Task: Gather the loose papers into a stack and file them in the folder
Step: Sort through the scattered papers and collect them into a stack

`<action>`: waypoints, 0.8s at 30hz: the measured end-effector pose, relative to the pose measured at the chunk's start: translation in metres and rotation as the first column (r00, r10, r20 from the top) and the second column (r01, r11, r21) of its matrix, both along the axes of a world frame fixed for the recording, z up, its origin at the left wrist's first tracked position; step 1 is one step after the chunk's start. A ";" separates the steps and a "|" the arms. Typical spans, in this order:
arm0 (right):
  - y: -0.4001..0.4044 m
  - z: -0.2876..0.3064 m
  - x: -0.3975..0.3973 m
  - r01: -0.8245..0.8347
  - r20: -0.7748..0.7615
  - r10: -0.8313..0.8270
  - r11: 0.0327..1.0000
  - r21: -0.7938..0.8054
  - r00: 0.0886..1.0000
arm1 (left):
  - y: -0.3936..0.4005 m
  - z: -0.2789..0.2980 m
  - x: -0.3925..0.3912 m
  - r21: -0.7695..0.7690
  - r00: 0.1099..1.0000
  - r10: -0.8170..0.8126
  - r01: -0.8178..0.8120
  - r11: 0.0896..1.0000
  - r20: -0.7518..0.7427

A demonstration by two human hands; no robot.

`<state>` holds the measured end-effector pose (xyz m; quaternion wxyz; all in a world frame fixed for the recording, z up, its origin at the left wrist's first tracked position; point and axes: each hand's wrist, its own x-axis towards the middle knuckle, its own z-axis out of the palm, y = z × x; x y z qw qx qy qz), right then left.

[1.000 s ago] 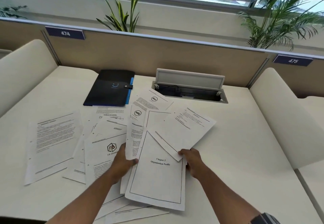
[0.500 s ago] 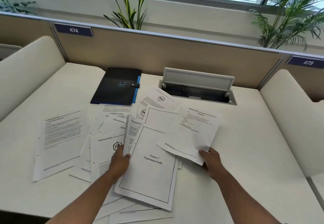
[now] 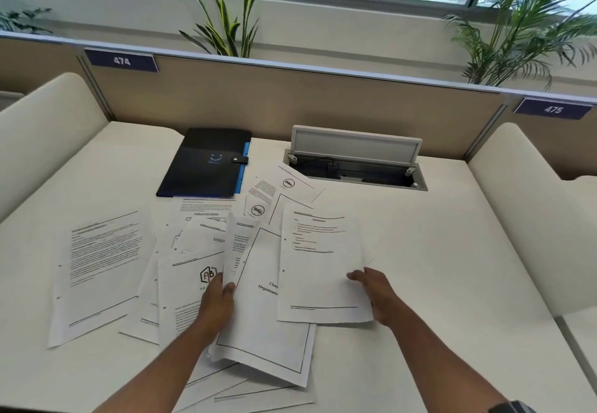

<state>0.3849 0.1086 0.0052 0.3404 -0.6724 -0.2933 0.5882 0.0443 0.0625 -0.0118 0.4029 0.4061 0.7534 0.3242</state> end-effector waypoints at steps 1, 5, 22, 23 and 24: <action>0.001 -0.002 -0.004 0.002 0.006 -0.002 1.000 0.017 1.000 | 0.000 0.001 0.002 0.005 1.000 -0.010 0.010 1.000 0.005; -0.003 -0.002 -0.010 0.033 -0.050 -0.033 0.999 -0.013 0.998 | -0.001 0.006 0.009 0.033 0.998 -0.049 0.048 0.998 0.026; -0.014 0.006 -0.004 0.047 -0.064 -0.046 0.999 0.019 0.997 | -0.009 0.016 0.006 0.024 0.994 -0.047 0.050 0.998 -0.100; -0.014 0.007 0.000 0.062 -0.044 -0.061 0.998 0.027 0.997 | -0.009 0.017 0.003 0.026 0.993 -0.031 0.034 0.999 -0.116; -0.014 0.008 0.005 0.071 -0.024 -0.070 0.997 0.035 0.997 | -0.009 0.016 0.000 0.029 0.993 -0.017 0.021 0.999 -0.121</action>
